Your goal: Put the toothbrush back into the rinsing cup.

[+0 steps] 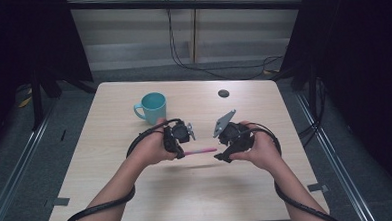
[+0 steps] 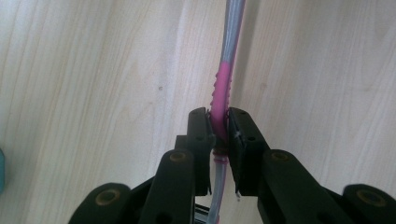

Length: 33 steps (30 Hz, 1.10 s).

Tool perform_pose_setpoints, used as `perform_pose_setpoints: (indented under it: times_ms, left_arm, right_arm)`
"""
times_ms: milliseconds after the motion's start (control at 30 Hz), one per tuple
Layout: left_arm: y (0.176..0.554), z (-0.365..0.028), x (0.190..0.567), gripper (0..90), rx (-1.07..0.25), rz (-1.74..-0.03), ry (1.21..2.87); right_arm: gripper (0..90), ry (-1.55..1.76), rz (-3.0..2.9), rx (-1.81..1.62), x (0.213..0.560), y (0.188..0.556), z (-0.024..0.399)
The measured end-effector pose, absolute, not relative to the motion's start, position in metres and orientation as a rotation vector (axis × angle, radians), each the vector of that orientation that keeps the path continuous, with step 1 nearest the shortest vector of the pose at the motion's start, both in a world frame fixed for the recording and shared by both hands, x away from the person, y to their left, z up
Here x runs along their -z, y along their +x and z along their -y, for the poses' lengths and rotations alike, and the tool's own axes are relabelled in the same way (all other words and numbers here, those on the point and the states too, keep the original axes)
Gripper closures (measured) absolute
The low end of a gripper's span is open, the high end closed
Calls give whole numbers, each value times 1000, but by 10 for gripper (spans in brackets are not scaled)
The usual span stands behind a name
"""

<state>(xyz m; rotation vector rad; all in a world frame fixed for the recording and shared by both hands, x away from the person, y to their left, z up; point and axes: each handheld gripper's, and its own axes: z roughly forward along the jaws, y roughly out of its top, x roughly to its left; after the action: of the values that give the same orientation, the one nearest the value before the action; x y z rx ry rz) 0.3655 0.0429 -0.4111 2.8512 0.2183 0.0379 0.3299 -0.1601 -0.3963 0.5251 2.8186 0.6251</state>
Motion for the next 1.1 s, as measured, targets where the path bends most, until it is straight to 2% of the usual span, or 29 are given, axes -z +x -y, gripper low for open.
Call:
perform_pose_setpoints:
  times_ms: [400,600,1100]
  left_arm:
    - [365,-38,409,800,-11,-224,2835]
    - [365,-36,408,800,-10,-225,2819]
    - [364,-33,406,800,-8,-198,2817]
  right_arm:
    - [332,511,-2822,-652,396,330,154]
    - [400,506,-2826,-649,400,330,155]
    - [491,508,-2813,-687,399,331,161]
